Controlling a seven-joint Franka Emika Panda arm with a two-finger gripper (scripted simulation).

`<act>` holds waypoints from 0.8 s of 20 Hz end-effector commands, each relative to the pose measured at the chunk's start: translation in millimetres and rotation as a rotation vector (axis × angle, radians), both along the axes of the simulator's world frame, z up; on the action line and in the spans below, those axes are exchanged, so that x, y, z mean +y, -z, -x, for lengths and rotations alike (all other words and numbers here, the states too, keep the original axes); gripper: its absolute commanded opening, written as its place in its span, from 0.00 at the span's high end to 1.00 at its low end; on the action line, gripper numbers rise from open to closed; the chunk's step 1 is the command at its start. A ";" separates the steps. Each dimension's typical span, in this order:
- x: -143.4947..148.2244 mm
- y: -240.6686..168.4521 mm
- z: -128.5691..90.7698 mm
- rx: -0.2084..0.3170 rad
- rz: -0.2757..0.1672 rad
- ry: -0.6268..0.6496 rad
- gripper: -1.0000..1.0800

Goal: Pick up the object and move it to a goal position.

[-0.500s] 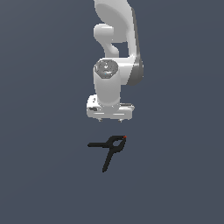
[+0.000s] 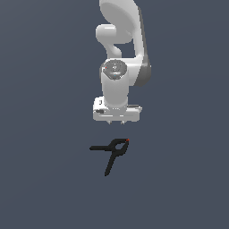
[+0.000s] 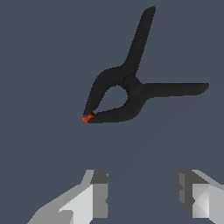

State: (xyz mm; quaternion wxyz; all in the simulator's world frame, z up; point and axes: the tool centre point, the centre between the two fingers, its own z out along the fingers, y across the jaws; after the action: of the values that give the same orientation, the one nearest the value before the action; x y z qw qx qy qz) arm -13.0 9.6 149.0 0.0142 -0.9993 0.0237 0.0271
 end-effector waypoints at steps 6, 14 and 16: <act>-2.1 2.5 -1.6 0.002 0.005 0.033 0.38; -9.3 11.8 -7.5 0.005 0.023 0.152 0.38; -12.0 15.2 -9.6 0.006 0.031 0.195 0.38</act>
State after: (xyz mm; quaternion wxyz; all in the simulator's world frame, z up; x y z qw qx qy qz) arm -4.9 -0.4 136.3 0.0037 -0.9940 0.1057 0.0282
